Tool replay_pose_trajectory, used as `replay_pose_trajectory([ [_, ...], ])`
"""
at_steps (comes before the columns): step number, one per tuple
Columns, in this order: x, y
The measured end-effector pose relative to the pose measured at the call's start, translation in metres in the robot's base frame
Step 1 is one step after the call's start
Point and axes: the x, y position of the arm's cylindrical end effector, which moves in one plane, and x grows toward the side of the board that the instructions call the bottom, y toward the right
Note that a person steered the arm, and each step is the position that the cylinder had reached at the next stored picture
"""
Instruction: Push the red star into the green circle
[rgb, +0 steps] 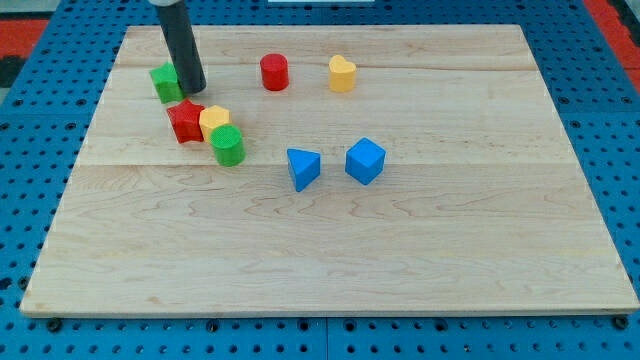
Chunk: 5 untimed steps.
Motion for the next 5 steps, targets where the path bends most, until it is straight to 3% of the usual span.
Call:
replay_pose_trajectory([
  [2, 0.079, -0.028],
  [3, 0.085, 0.008],
  [4, 0.038, 0.089],
  [5, 0.056, 0.122],
])
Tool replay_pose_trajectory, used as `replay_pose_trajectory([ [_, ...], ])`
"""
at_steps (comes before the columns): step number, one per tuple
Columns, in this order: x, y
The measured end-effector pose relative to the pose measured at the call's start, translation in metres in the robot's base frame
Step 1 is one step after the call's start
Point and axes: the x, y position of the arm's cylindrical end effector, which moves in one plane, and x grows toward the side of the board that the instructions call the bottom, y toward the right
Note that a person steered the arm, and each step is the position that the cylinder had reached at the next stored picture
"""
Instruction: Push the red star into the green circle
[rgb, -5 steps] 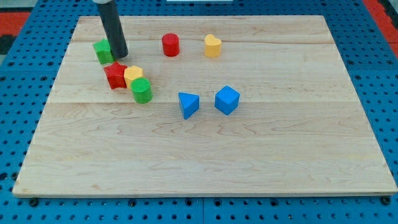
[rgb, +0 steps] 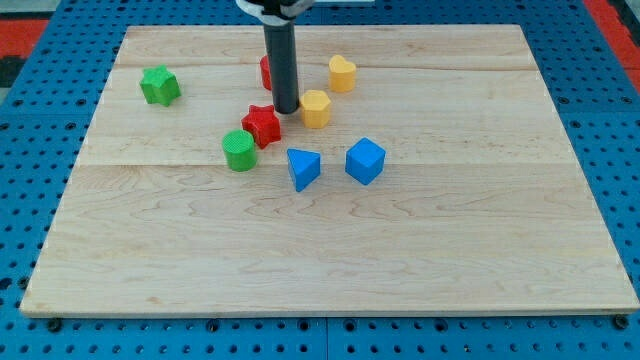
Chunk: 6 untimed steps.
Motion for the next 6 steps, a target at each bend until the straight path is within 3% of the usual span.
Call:
replay_pose_trajectory([
  [1, 0.026, -0.022],
  [2, 0.019, -0.040],
  [4, 0.013, -0.141],
  [5, 0.048, -0.163],
  [6, 0.037, -0.085],
])
